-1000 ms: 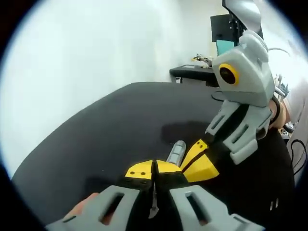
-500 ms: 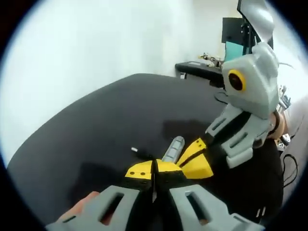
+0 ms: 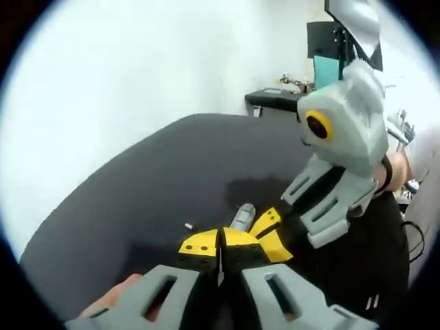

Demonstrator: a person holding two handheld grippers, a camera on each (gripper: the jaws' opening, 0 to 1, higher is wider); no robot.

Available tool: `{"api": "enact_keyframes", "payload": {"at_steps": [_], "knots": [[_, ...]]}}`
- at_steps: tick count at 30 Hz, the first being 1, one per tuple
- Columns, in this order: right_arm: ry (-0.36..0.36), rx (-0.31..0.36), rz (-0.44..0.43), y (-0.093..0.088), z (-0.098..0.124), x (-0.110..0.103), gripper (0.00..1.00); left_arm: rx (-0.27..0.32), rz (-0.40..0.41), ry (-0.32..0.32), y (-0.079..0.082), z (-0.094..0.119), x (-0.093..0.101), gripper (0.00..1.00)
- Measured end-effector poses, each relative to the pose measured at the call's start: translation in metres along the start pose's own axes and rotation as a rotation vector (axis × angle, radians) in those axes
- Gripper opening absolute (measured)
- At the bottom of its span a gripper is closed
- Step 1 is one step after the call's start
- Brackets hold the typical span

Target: Grab the wires, straighten them and put them on the rack

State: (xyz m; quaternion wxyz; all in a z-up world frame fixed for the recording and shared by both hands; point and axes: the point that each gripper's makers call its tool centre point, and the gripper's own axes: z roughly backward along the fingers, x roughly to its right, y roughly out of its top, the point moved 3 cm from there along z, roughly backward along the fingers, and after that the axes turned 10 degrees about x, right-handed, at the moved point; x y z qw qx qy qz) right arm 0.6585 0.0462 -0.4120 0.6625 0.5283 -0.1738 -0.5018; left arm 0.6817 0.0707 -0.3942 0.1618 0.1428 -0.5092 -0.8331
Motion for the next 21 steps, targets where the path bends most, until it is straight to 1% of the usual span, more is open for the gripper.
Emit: {"api": "enact_keyframes", "payload": {"at_steps": [1,3,4,6,10,11,13,14,15,17,18,19,20,21], "knots": [[0.001,0.0,0.0,0.0,-0.001,0.001,0.01,-0.007,0.0,0.005,-0.003,-0.003,-0.001,0.04],[0.001,0.001,0.003,0.001,-0.001,0.001,0.01,0.0,0.003,0.012,-0.002,-0.005,-0.003,0.04],[0.002,0.001,0.006,0.001,-0.001,0.001,0.01,-0.01,0.009,0.019,-0.004,-0.005,-0.005,0.04],[0.001,0.005,0.015,0.001,-0.001,0.0,0.01,-0.004,0.033,0.013,-0.004,-0.005,-0.005,0.04],[-0.001,0.007,0.041,0.0,0.001,0.0,0.01,0.008,0.037,0.005,-0.005,-0.005,-0.005,0.04],[0.001,0.01,0.06,0.001,0.001,0.0,0.01,0.008,0.036,0.004,-0.005,-0.005,-0.004,0.03],[0.0,0.021,0.114,0.004,0.003,0.001,0.01,0.003,0.042,0.006,-0.006,-0.005,-0.004,0.03],[0.011,0.015,0.174,0.002,0.005,0.001,0.01,0.004,0.043,0.008,-0.006,-0.004,-0.002,0.03],[0.027,0.014,0.251,0.0,0.008,-0.001,0.0,0.005,0.048,0.009,-0.007,-0.004,-0.002,0.03],[0.053,0.039,0.41,0.006,0.013,-0.002,0.0,0.014,0.063,0.006,-0.009,-0.002,0.0,0.03],[0.053,0.052,0.433,0.009,0.015,-0.001,0.0,0.019,0.068,0.006,-0.009,-0.002,0.001,0.03],[0.071,0.085,0.468,0.015,0.016,-0.002,0.0,0.021,0.074,0.006,-0.009,-0.002,0.001,0.03],[0.079,0.128,0.474,0.023,0.016,-0.002,0.0,0.025,0.072,0.005,-0.009,-0.001,0.003,0.03],[0.082,0.151,0.455,0.029,0.015,-0.001,0.0,0.027,0.072,0.005,-0.009,-0.001,0.003,0.03]]}}
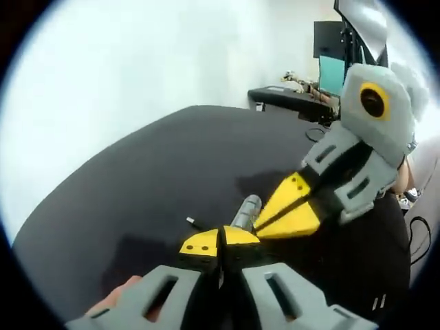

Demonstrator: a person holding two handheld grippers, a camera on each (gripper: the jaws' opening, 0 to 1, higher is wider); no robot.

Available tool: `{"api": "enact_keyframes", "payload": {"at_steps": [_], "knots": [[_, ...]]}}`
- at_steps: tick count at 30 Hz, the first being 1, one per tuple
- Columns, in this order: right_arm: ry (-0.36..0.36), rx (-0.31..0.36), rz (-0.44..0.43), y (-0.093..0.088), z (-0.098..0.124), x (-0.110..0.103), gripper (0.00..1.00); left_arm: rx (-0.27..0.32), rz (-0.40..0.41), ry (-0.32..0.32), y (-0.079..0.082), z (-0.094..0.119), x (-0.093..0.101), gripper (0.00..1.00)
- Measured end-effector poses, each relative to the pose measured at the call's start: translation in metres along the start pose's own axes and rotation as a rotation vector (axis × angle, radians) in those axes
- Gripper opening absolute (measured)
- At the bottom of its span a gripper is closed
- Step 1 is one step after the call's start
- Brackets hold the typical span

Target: Grab the wires, straighten them and put them on the rack

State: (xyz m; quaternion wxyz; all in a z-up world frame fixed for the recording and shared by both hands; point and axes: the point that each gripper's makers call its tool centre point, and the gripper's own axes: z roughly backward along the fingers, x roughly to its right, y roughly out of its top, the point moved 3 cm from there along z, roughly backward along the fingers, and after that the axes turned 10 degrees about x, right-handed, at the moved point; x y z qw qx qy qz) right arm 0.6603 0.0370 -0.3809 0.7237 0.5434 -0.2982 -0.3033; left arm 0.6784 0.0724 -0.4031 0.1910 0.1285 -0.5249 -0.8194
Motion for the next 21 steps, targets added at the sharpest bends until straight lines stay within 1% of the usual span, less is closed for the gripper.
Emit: {"api": "enact_keyframes", "payload": {"at_steps": [1,2,4,5,6,7,8,9,10,11,12,13,14,15,16,17,18,19,21], "knots": [[-0.003,-0.016,-0.034,-0.003,-0.002,0.002,0.0,0.003,0.002,-0.001,0.0,0.0,0.001,0.03],[-0.006,-0.023,-0.036,-0.004,-0.003,0.003,0.0,0.016,0.007,-0.007,0.0,0.001,0.002,0.03],[-0.022,-0.034,-0.027,-0.01,-0.007,0.004,0.0,0.071,0.06,-0.022,0.0,0.001,0.003,0.04],[-0.028,-0.044,-0.028,-0.013,-0.008,0.005,0.0,0.098,0.072,-0.034,0.0,0.003,0.002,0.04],[-0.035,-0.043,-0.034,-0.015,-0.008,0.007,0.0,0.119,0.072,-0.016,0.002,0.007,-0.003,0.04],[-0.046,-0.032,-0.054,-0.012,-0.007,0.01,0.0,0.174,0.107,-0.002,0.008,0.012,-0.006,0.04],[-0.058,0.021,-0.1,-0.003,-0.004,0.011,0.0,0.212,0.134,-0.012,0.014,0.017,-0.005,0.04],[-0.05,0.048,-0.137,0.004,-0.004,0.012,0.0,0.247,0.173,-0.007,0.019,0.022,-0.005,0.04],[-0.033,0.059,-0.14,0.006,-0.005,0.011,0.0,0.243,0.164,0.006,0.018,0.026,-0.006,0.04],[-0.029,0.053,-0.133,0.005,-0.005,0.01,0.0,0.243,0.139,0.026,0.018,0.026,-0.006,0.04],[-0.018,0.033,-0.121,0.004,-0.014,0.012,0.0,0.242,0.126,0.035,0.018,0.024,-0.007,0.04],[-0.012,0.016,-0.107,0.001,-0.016,0.01,0.0,0.231,0.115,0.043,0.016,0.021,-0.006,0.04],[-0.008,0.015,-0.105,-0.001,-0.018,0.008,0.0,0.206,0.108,0.045,0.012,0.018,-0.006,0.04],[0.001,-0.011,-0.102,-0.008,-0.016,0.006,0.0,0.16,0.102,0.041,0.005,0.015,-0.006,0.04],[0.002,-0.014,-0.094,-0.01,-0.017,0.005,0.0,0.123,0.077,0.046,0.0,0.011,-0.006,0.04],[0.002,-0.015,-0.088,-0.011,-0.017,0.005,0.0,0.106,0.053,0.052,-0.003,0.006,-0.006,0.04],[-0.006,-0.022,-0.076,-0.012,-0.019,0.006,0.0,0.096,0.048,0.054,-0.005,0.002,-0.006,0.04],[-0.023,-0.046,-0.055,-0.016,-0.018,0.009,0.0,0.117,0.052,0.049,-0.002,0.003,-0.006,0.04],[-0.012,-0.033,-0.04,-0.015,-0.018,0.008,0.0,0.113,0.066,0.048,-0.001,0.001,-0.008,0.04]]}}
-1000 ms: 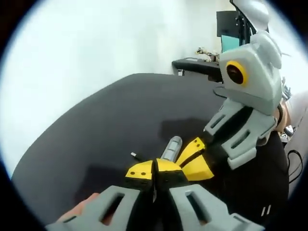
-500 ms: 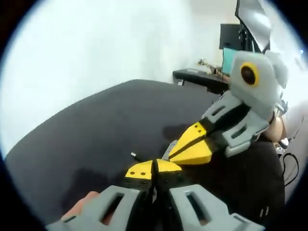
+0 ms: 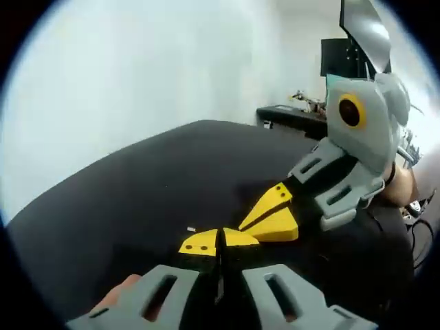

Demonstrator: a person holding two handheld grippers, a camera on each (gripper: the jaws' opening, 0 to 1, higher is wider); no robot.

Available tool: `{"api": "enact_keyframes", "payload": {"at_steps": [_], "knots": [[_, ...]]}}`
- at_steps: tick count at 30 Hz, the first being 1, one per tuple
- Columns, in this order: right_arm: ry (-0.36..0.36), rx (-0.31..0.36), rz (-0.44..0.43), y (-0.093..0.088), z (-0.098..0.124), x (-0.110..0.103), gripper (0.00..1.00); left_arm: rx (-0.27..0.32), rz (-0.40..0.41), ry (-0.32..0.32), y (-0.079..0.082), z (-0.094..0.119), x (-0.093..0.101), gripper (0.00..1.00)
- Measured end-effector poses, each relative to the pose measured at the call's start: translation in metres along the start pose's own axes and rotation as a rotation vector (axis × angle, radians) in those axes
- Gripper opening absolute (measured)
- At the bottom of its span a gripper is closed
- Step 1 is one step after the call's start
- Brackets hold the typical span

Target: Grab the wires, straighten them and put them on the rack

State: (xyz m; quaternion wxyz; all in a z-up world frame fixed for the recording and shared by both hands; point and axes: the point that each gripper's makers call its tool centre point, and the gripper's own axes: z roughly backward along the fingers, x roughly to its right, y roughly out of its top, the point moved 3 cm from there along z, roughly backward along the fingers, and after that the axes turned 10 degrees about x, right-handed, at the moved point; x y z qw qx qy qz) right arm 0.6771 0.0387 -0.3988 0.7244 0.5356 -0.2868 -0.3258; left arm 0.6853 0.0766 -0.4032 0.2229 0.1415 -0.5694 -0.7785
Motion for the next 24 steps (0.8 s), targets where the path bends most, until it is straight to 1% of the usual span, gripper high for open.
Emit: {"api": "enact_keyframes", "payload": {"at_steps": [3,6,8,10,13,15,18,20,21,24], "knots": [[0.008,0.002,-0.008,-0.0005,-0.0018,-0.0018,0.0,0.007,-0.009,-0.015,-0.0034,-0.0033,-0.0005,0.04],[0.011,0.005,-0.002,0.0,-0.0015,-0.0022,0.0,0.01,0.016,-0.025,-0.0031,-0.0033,-0.003,0.04],[0.011,0.013,-0.007,0.002,-0.0004,-0.0028,0.0,0.011,0.014,-0.03,-0.0037,-0.0034,-0.0025,0.04],[0.0,0.019,0.004,0.0032,-0.001,-0.0014,0.0,0.016,0.014,-0.033,-0.0037,-0.0033,-0.0025,0.04],[0.012,0.021,0.013,0.001,-0.003,0.0002,0.0,0.022,0.018,-0.035,-0.0037,-0.0034,-0.0029,0.04],[0.008,0.02,0.012,0.0004,-0.0032,0.0009,0.0,0.023,0.028,-0.032,-0.004,-0.0032,-0.0026,0.04],[-0.008,0.041,-0.016,0.0047,-0.0032,0.0024,0.0,0.028,0.024,-0.031,-0.0041,-0.0035,-0.0023,0.04],[0.006,0.028,-0.022,0.0019,-0.0042,-0.0002,0.0,0.029,0.035,-0.027,-0.0044,-0.0032,-0.0022,0.04],[0.002,0.033,-0.023,0.0013,-0.0043,-0.0009,0.0,0.031,0.03,-0.028,-0.0048,-0.0031,-0.0022,0.04],[-0.003,0.044,-0.006,0.0003,-0.0056,-0.0027,0.0,0.034,0.037,-0.029,-0.0049,-0.0036,-0.0023,0.04]]}}
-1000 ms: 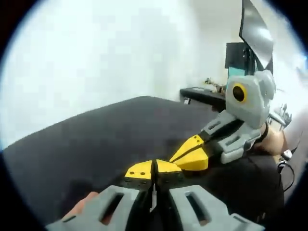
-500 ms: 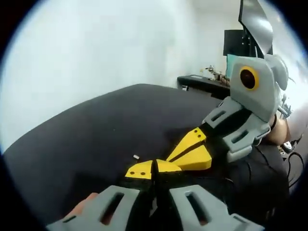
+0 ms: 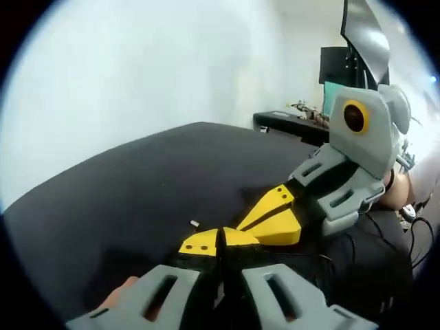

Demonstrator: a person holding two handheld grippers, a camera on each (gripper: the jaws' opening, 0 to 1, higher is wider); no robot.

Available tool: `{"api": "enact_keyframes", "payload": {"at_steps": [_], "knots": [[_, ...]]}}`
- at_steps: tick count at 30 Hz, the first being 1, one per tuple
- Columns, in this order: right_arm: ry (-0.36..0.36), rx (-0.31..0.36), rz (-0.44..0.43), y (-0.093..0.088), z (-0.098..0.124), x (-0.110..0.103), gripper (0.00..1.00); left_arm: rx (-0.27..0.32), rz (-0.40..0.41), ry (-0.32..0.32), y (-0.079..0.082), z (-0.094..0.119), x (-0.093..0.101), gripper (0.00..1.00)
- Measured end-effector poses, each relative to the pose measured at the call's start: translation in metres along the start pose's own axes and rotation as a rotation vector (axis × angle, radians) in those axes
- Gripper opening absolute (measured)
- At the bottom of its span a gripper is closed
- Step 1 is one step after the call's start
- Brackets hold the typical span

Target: Grab the wires, straighten them and put them on the rack

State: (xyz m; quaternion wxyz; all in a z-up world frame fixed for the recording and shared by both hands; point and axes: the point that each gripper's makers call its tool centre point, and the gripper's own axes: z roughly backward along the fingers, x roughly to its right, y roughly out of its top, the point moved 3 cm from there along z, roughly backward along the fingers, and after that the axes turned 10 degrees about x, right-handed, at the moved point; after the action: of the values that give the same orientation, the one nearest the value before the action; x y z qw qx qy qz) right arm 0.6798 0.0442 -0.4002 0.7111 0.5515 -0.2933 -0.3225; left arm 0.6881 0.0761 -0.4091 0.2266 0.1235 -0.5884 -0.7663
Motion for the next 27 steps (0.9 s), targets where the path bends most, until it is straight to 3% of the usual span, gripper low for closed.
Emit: {"api": "enact_keyframes", "payload": {"at_steps": [5,8,14,19,21,23,27], "knots": [[-0.002,0.012,0.125,0.0,0.001,-0.004,0.0,-0.023,-0.092,0.019,0.0,-0.001,0.003,0.04],[-0.005,0.009,0.197,0.001,0.0,-0.005,0.0,-0.028,-0.099,0.023,0.0,-0.001,0.002,0.04],[0.008,-0.02,0.411,0.001,-0.001,-0.012,0.0,-0.013,-0.01,0.003,-0.002,0.0,-0.002,0.03],[0.013,-0.03,0.428,-0.001,-0.002,-0.014,0.0,-0.006,0.001,0.003,-0.003,0.0,0.0,0.03],[0.031,-0.041,0.517,0.0,-0.002,-0.015,0.0,-0.005,0.004,0.01,-0.003,0.0,0.0,0.03],[0.02,-0.059,0.536,-0.002,-0.001,-0.021,0.0,0.007,0.065,0.022,-0.004,0.001,-0.001,0.03],[0.012,-0.088,0.714,-0.003,-0.001,-0.025,0.0,0.023,0.07,0.026,-0.005,0.002,0.0,0.03]]}}
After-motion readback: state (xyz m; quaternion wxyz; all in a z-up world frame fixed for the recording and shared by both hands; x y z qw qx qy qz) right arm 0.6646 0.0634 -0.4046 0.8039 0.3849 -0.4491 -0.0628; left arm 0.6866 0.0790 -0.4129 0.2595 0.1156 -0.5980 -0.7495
